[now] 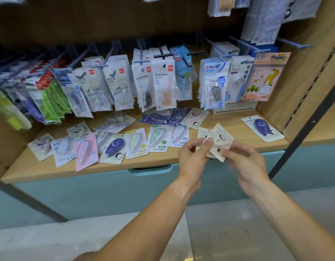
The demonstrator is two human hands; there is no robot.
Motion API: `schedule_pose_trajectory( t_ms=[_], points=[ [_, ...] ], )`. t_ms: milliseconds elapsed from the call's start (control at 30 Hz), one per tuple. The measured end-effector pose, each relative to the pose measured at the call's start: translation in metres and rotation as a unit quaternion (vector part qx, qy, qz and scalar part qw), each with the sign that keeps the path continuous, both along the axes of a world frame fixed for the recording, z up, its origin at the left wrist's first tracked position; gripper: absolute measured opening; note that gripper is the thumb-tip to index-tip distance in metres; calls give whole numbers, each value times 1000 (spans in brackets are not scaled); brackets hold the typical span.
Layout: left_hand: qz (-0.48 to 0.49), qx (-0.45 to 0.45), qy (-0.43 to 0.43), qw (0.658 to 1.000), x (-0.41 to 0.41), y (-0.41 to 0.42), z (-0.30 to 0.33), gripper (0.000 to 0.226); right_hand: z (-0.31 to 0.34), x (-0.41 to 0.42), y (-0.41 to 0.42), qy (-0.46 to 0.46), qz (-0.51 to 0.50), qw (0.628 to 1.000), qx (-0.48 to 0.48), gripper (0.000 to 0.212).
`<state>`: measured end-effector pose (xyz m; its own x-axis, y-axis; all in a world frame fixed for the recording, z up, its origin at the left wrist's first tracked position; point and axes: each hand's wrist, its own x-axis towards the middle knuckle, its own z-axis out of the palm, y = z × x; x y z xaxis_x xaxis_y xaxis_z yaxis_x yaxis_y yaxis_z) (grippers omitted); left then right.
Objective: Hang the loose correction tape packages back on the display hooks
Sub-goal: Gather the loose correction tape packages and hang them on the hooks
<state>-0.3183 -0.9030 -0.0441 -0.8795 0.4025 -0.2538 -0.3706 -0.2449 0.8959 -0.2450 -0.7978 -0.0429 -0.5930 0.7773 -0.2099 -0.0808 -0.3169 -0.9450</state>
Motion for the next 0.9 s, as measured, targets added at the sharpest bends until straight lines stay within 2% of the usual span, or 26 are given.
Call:
schedule_pose_trajectory(
  t_ms=[100, 167, 233, 333, 467, 700, 900],
  points=[
    [18, 0, -19, 1000, -2, -12, 6, 46, 11, -4, -12, 10, 34, 999, -42, 50],
    [-7, 25, -41, 999, -7, -29, 12, 54, 15, -5, -19, 13, 64, 997, -46, 50],
    [-55, 37, -49, 997, -9, -51, 20, 49, 18, -8, -29, 5, 104, 994, -37, 52],
    [-90, 5, -45, 995, -13, -85, 21, 38, 19, -13, -49, -18, 164, 986, 1, 53],
    [-69, -11, -48, 996, -26, -130, 21, 44, 19, -22, -85, -47, 217, 974, 49, 50],
    [-67, 19, -103, 992, -27, -200, 15, 43, 13, -35, -147, -60, 261, 958, 104, 44],
    [-2, 32, -59, 998, -36, -236, 29, 35, 24, -62, -192, -27, 261, 951, 166, 46]
  ],
)
